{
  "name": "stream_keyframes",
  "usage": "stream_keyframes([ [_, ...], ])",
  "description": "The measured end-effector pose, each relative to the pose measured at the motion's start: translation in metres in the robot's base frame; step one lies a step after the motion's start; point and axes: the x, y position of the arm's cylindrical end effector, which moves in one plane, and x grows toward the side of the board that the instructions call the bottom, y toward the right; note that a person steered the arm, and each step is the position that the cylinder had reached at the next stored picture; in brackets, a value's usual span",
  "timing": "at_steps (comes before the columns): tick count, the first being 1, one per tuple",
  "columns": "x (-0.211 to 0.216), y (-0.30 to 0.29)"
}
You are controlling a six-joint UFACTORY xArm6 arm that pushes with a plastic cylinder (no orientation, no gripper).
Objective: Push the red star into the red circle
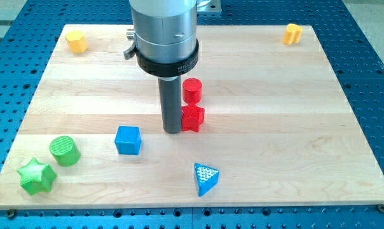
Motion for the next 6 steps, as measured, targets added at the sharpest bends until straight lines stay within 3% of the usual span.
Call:
stream_keyframes([
  [2,0.055,0.007],
  [3,0.041,0.034],
  [4,-0.005,0.047],
  [6,-0.009,0.035],
])
